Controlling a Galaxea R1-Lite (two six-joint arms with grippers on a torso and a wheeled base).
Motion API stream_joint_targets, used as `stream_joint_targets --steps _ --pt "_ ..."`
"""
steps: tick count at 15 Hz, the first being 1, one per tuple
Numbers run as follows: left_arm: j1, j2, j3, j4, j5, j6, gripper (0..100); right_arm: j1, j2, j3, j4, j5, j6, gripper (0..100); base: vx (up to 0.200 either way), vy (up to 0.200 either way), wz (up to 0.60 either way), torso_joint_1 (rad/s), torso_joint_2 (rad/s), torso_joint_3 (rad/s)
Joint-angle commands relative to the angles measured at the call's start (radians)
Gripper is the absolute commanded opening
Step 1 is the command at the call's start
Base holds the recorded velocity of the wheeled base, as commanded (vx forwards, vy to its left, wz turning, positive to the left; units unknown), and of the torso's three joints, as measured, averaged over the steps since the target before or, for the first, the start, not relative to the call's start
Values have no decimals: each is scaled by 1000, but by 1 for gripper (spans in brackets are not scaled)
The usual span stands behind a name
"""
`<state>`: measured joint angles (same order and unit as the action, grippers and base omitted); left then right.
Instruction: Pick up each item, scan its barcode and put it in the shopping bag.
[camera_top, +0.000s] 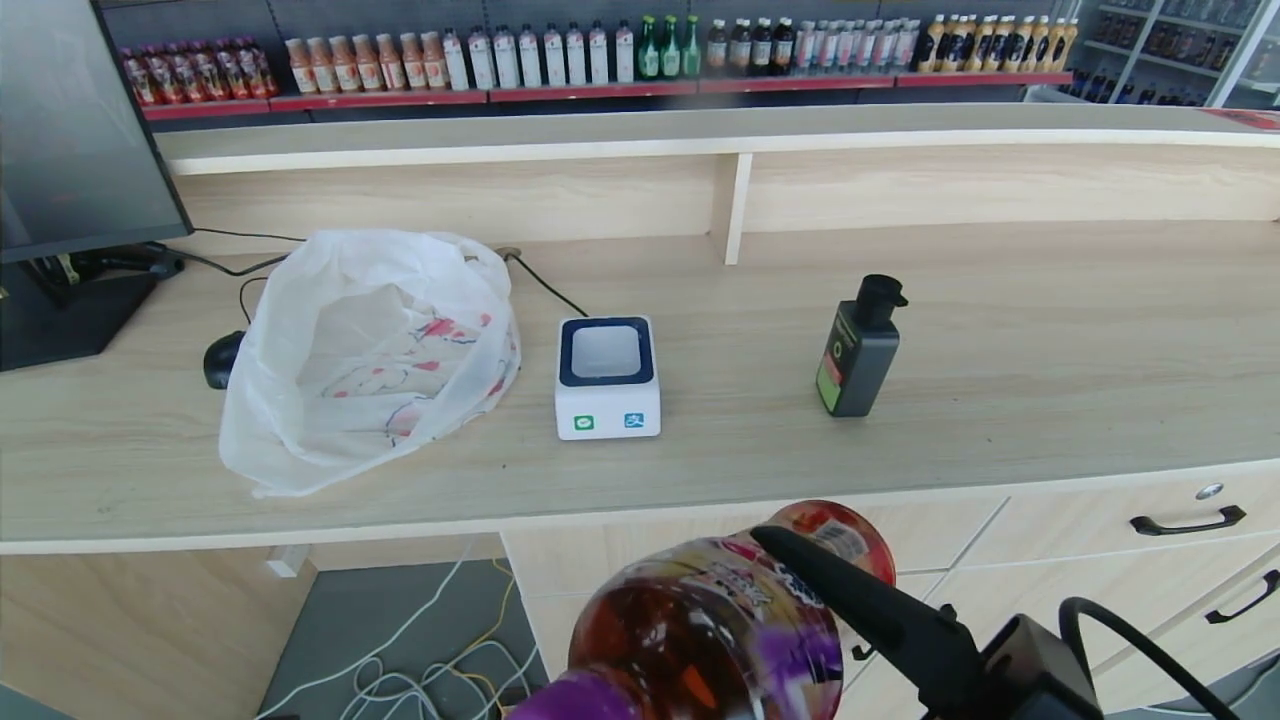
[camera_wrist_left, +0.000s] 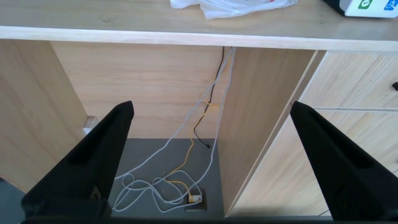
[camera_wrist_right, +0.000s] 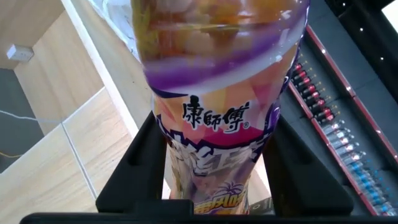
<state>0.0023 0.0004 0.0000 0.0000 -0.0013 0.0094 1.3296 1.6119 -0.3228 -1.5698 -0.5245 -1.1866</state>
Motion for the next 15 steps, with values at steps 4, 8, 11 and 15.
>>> stream_joint_targets --steps 4,8,11,15 --pt "1 0 0 0 1 0 100 -10 33 -19 -1 3 -71 0 0 0 0 0 0 0" --pt "1 0 0 0 0 0 100 -16 45 -24 -1 4 -71 0 0 0 0 0 0 0" --pt "1 0 0 0 0 0 100 -23 51 -25 -1 4 -67 0 0 0 0 0 0 0" --pt "1 0 0 0 0 0 100 -23 52 -24 -1 6 -71 0 0 0 0 0 0 0"
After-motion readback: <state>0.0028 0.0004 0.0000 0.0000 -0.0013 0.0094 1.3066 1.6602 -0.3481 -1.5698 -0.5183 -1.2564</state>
